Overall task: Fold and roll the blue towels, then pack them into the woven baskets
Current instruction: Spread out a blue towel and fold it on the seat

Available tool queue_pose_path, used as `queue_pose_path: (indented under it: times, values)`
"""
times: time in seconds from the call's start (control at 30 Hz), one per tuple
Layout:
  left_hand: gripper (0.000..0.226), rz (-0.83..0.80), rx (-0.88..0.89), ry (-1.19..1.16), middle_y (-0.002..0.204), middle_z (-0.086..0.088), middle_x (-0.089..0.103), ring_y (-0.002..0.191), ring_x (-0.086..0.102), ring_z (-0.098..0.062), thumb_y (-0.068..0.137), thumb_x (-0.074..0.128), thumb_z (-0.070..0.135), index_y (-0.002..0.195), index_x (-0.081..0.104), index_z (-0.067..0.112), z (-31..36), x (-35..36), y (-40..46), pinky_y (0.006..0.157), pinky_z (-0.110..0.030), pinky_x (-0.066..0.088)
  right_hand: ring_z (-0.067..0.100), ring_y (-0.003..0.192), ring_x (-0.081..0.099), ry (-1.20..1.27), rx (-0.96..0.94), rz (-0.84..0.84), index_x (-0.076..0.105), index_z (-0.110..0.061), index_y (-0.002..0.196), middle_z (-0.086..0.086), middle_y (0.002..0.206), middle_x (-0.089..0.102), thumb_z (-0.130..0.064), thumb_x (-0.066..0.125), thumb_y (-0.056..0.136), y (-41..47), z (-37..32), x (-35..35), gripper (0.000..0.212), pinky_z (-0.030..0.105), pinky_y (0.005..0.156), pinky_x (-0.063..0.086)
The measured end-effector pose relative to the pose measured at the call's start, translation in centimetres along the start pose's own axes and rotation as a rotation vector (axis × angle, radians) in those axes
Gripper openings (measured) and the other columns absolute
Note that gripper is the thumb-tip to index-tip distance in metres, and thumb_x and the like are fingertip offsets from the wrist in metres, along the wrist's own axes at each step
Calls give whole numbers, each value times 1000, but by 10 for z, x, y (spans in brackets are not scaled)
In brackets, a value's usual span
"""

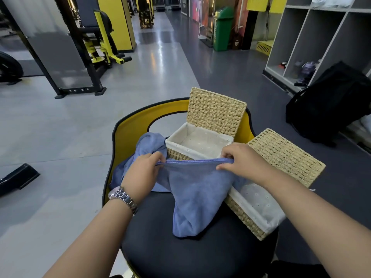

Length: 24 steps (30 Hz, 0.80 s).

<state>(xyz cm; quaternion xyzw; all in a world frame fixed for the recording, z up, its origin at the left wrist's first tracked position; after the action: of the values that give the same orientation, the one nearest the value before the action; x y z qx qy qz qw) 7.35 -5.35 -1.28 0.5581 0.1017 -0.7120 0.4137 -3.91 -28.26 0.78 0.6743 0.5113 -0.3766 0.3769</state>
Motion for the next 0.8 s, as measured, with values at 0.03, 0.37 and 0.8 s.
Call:
queue_pose_path:
  times: [0.03,0.37,0.8]
  values:
    - [10,35,-13,42,77,3,60,72,53,-21,91,56,14,89,54,23,-1,-5,-1,52,-37,42,16,67,53,9,11,-21,58,-18,69,-3,68,58,-38,79,71,0,3,0,29,29,58,40]
    - [3,338,-150,37,91,4,59,82,52,-22,92,55,22,92,55,24,-10,-54,-4,51,-29,30,9,59,43,181,2,-142,47,-19,64,-5,64,52,-20,70,79,-8,3,-17,27,28,59,36]
    - [12,241,-278,85,75,8,59,75,59,-21,89,60,37,86,62,26,-38,-56,-15,54,-29,39,15,79,62,232,46,160,68,-22,79,-2,80,67,-20,67,86,-13,13,-37,8,39,75,52]
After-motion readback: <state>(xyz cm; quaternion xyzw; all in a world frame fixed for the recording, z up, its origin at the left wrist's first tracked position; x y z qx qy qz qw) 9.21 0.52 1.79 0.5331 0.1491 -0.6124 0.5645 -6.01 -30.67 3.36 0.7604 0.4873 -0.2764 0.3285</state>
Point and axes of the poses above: each hand's wrist, its own y-axis towards the middle knuckle, its own x-axis out of the palm, z = x × y, the point moved 7 cm from there along y, towards the middle knuckle
